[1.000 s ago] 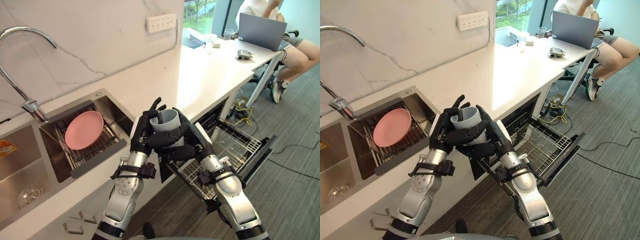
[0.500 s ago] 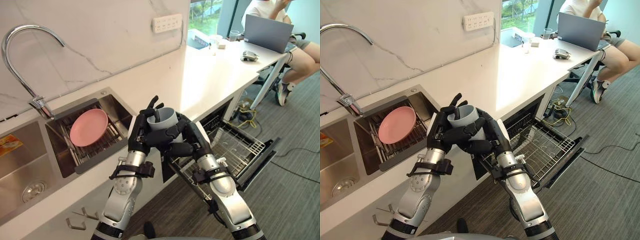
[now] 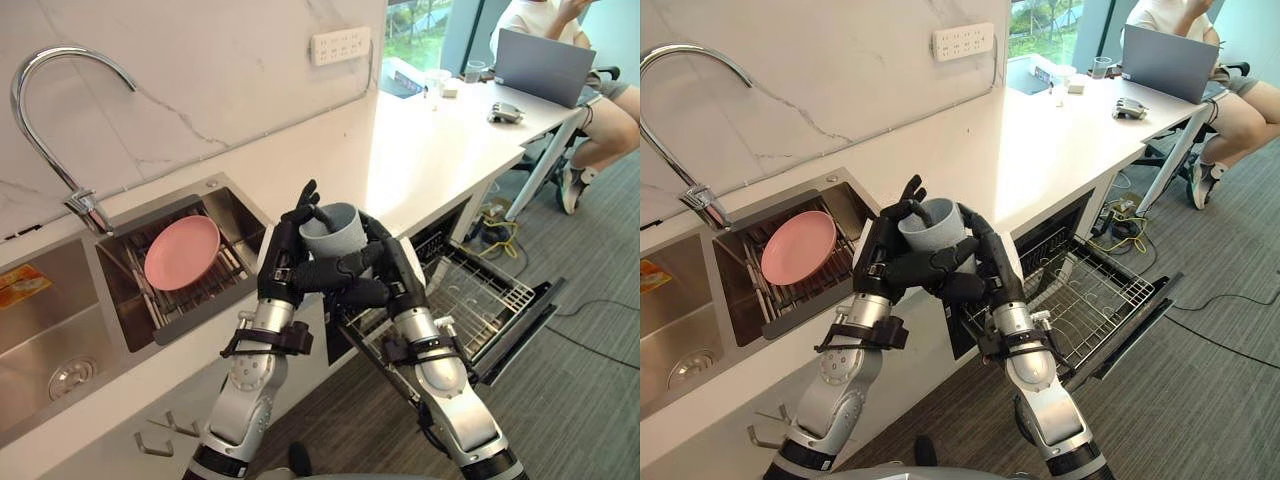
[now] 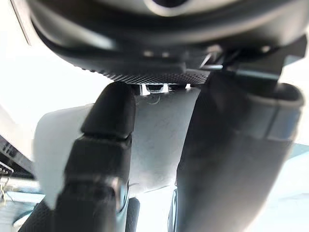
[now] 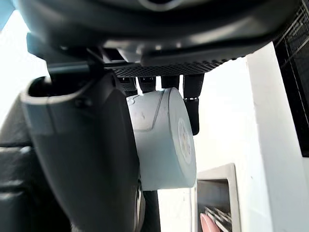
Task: Walk over to the sink, pick up the cup, carry it to the dishwasher, place the cup inside the dishwasher, then close the dishwasher door
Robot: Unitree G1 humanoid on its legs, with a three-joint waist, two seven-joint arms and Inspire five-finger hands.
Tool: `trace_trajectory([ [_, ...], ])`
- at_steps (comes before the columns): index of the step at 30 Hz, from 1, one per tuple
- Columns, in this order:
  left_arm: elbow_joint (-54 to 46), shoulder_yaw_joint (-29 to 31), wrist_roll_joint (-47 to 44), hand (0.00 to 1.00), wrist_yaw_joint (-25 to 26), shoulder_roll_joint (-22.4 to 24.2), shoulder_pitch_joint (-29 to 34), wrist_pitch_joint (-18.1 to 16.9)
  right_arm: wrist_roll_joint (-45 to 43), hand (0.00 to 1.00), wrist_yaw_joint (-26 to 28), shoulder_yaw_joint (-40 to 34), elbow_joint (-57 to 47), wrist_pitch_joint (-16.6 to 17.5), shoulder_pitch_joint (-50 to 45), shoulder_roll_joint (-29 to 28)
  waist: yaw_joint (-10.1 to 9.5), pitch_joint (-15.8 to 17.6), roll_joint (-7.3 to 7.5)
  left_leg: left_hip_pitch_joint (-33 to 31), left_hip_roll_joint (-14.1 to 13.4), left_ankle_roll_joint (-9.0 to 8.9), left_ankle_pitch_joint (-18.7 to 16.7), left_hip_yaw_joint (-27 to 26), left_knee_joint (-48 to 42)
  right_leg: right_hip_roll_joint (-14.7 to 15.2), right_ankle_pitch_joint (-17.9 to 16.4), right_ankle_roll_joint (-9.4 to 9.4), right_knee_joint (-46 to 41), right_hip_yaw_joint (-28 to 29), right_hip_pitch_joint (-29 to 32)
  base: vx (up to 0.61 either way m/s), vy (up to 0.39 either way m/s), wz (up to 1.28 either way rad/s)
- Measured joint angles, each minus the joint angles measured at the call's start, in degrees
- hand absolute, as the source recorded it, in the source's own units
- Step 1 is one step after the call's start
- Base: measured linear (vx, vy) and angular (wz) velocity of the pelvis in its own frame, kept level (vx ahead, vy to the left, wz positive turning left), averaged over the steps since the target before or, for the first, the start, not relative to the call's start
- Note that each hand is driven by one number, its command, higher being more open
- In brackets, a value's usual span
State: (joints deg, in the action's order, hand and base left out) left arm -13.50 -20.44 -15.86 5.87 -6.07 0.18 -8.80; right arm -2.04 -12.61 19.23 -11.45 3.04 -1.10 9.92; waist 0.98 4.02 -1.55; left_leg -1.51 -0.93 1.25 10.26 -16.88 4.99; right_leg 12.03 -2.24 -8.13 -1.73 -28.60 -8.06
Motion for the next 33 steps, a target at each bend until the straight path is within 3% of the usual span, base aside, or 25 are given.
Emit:
trace_trajectory([
  [9, 0.0, -2.5, 0.1, 1.00, -1.2, -0.3, 1.0, -0.5, 4.5, 0.00, -8.8, -3.7, 1.1, 0.0, 1.5, -2.0, 0.18, 0.0, -0.01, 0.0, -0.1, 0.06, 0.1, -0.1, 0.0, 0.0, 0.3, 0.03, 0.0, 0.2, 0.0, 0.00, 0.000, 0.00],
  [15, 0.0, -1.8, 0.0, 1.00, -1.1, -0.8, 2.3, -0.7, 6.8, 0.00, -18.0, -10.9, 1.2, 0.3, 1.7, -2.4, 0.12, 0.0, -0.01, 0.1, -0.1, 0.14, 0.2, -0.3, 0.0, 0.0, 0.6, 0.02, 0.3, 0.2, 0.0, 0.00, 0.000, 0.00],
  [23, -2.7, 0.5, -1.7, 1.00, -1.5, -0.7, 4.0, -2.6, 6.7, 0.00, -24.3, -21.2, 1.2, 1.6, 1.5, -2.4, 1.07, 0.0, -0.04, 0.2, -0.2, 0.14, 0.2, -0.8, 0.0, 0.0, 1.0, 0.14, 0.7, 0.6, 0.0, 0.00, 0.000, -0.02],
  [30, -3.0, 2.6, -11.7, 1.00, -8.8, -0.6, 4.5, -2.6, 6.6, 0.00, -29.8, -31.3, 1.0, 2.8, 0.0, -2.4, 1.53, 0.0, -0.06, 0.2, -0.2, 0.12, 0.1, -1.2, 0.0, -0.1, 1.2, 0.38, 1.2, 0.9, 0.0, 0.00, 0.000, -0.01],
  [33, -4.9, 1.4, -17.5, 1.00, -13.7, -0.6, 6.0, 0.0, 5.4, 0.00, -31.9, -38.9, 0.3, 2.8, -0.9, -2.4, 1.96, 0.0, -0.06, 0.2, -0.3, 0.04, 0.0, -1.6, 0.0, -0.1, 1.3, 0.33, 1.2, 1.3, 0.3, 0.01, 0.007, -0.05],
])
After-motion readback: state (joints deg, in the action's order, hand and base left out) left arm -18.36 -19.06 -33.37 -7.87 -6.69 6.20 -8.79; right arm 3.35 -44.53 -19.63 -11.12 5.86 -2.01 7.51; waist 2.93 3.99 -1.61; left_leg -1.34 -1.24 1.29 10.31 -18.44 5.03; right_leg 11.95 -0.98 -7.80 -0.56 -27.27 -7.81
